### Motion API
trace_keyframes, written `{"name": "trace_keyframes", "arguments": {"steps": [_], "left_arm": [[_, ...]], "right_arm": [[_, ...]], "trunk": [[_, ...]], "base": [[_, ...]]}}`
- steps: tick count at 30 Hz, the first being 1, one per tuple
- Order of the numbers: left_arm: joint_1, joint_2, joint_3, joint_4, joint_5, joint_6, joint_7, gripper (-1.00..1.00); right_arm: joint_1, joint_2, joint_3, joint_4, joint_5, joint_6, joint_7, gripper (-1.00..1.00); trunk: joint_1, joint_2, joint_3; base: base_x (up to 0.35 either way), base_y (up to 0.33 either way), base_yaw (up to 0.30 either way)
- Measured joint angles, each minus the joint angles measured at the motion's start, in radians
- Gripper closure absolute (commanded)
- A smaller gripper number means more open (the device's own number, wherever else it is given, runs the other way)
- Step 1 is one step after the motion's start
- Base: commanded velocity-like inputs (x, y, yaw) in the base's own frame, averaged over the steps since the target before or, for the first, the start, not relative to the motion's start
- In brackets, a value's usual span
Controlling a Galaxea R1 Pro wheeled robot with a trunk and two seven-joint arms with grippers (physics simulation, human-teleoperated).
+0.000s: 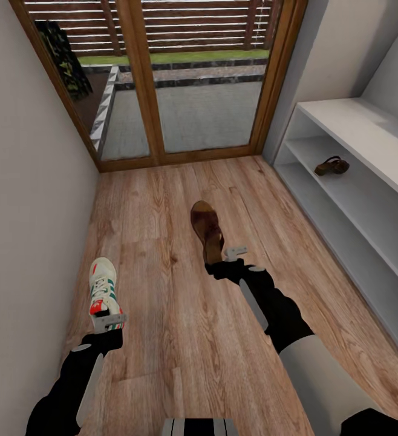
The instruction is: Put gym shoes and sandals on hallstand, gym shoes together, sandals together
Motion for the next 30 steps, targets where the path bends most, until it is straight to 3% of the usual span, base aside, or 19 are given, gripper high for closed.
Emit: {"name": "trace_keyframes", "arguments": {"steps": [17,30], "left_arm": [[0.0,0.0,-0.002,0.0,0.0,0.0,0.0,1.0],[0.0,0.001,-0.002,0.0,0.001,0.0,0.0,1.0]], "right_arm": [[0.0,-0.001,-0.001,0.06,0.0,0.0,0.0,1.0],[0.0,-0.001,-0.001,0.059,0.002,0.0,0.0,1.0]], "trunk": [[0.0,0.0,0.0],[0.0,0.0,0.0]], "base": [[0.008,0.0,0.0],[0.299,0.0,0.0]]}}
